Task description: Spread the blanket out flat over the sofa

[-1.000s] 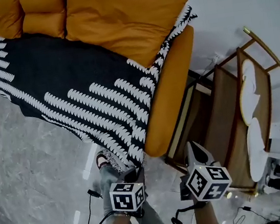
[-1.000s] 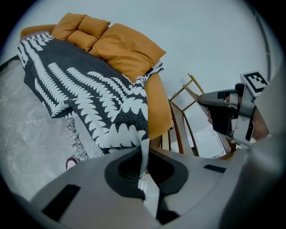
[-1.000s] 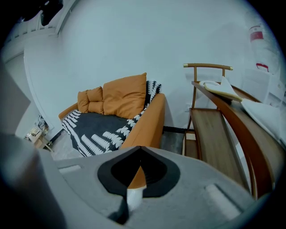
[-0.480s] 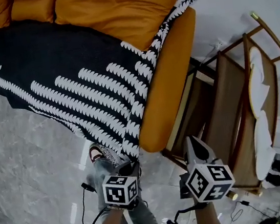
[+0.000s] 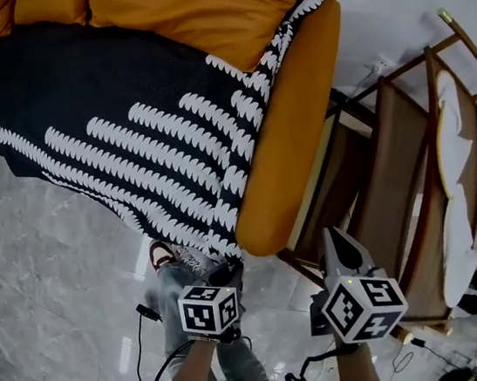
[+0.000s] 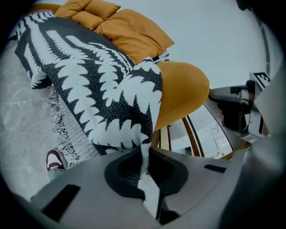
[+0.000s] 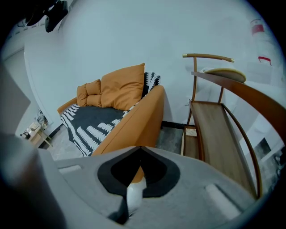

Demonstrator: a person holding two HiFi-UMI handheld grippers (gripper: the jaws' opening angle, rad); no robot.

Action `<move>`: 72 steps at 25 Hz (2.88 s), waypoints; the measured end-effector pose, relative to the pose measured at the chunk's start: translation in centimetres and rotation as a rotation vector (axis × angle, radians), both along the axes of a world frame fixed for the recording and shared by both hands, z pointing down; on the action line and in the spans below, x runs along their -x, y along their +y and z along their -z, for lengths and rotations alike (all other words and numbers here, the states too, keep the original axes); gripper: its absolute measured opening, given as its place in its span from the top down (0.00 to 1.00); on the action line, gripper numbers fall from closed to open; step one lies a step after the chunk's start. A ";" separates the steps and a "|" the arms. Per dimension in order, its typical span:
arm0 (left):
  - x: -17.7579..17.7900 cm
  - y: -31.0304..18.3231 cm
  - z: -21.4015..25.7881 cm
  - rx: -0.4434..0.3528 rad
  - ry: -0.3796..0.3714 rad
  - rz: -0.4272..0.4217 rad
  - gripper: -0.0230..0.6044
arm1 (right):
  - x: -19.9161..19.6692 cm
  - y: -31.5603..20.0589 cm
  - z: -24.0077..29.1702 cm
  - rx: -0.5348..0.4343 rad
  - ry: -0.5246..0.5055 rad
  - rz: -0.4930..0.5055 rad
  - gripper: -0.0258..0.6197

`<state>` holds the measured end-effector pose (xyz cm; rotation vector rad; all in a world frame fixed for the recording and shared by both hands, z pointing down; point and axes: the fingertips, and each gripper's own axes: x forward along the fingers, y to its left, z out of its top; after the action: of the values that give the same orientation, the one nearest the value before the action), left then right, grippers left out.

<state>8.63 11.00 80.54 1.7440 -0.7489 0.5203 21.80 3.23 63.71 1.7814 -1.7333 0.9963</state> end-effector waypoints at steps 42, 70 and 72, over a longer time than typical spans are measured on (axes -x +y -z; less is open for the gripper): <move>9.0 0.8 7.3 0.055 -0.051 0.056 0.68 | 3.3 -1.7 10.7 -0.087 -0.058 0.011 0.95; 17.9 -15.1 55.3 -0.682 -0.282 0.268 0.95 | 6.8 -5.6 37.0 -0.381 0.038 0.129 0.95; 18.6 -16.1 57.2 -0.736 -0.309 0.283 0.96 | 6.9 -6.0 38.3 -0.400 0.045 0.126 0.95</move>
<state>-10.00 -5.09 23.33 2.1909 -1.5229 0.3370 14.94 -2.77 25.38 1.8781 -2.0983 0.5803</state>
